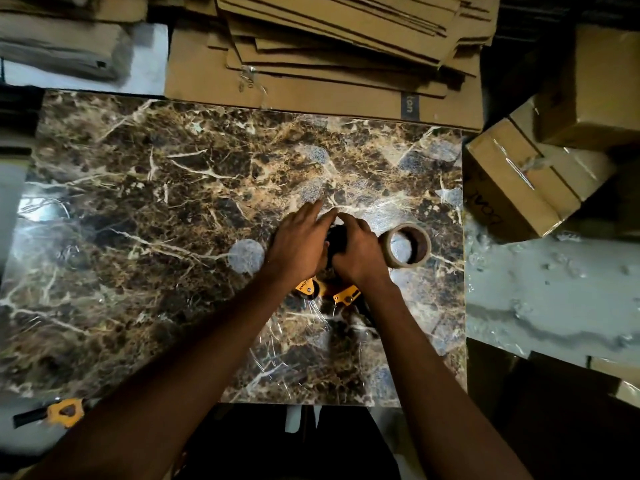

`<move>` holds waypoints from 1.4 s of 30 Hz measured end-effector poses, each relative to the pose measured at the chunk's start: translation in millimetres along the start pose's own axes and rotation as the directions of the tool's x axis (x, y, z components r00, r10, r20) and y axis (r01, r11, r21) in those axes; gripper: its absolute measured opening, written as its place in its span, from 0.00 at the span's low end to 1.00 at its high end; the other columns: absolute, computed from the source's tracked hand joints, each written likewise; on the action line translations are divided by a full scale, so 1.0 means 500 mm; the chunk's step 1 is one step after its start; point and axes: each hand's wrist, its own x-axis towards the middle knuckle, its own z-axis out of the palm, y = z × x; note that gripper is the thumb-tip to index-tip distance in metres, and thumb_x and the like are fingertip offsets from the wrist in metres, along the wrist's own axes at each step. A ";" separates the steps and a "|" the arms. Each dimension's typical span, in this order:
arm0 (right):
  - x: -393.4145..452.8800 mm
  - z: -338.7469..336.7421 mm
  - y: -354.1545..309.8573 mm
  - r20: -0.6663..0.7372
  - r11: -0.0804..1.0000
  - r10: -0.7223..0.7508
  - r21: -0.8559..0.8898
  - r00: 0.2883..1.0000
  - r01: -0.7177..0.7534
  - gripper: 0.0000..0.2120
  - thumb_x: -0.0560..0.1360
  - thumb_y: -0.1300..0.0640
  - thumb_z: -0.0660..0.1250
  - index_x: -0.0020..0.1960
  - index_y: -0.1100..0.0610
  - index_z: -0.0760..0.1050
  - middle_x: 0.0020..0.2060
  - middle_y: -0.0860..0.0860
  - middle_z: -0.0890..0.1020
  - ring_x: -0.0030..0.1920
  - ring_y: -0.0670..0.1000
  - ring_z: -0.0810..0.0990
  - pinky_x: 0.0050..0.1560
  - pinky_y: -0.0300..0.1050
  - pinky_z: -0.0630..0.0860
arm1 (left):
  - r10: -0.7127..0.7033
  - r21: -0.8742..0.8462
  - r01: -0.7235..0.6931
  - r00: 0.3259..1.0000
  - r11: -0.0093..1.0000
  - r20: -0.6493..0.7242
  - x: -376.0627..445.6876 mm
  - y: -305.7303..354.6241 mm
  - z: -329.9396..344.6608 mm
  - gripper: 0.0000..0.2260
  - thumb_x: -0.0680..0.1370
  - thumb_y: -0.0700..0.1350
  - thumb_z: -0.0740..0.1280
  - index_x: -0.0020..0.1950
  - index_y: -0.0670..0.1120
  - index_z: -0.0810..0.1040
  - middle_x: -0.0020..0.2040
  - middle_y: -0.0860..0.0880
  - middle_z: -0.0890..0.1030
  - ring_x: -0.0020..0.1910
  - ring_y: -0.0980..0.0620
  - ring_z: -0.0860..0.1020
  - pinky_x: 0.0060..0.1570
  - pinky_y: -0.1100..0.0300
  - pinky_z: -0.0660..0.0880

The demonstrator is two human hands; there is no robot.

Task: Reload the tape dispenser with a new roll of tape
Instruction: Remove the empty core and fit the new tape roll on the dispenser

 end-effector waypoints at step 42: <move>-0.003 0.047 0.044 0.060 0.980 -0.089 -0.173 0.994 0.098 0.43 0.75 0.62 0.73 0.83 0.48 0.55 0.83 0.63 0.53 0.79 0.68 0.58 0.69 0.64 0.74 | -0.264 -0.340 0.357 0.920 0.870 0.289 0.046 0.027 -0.003 0.16 0.78 0.38 0.73 0.65 0.41 0.82 0.59 0.39 0.85 0.57 0.37 0.84 0.49 0.51 0.79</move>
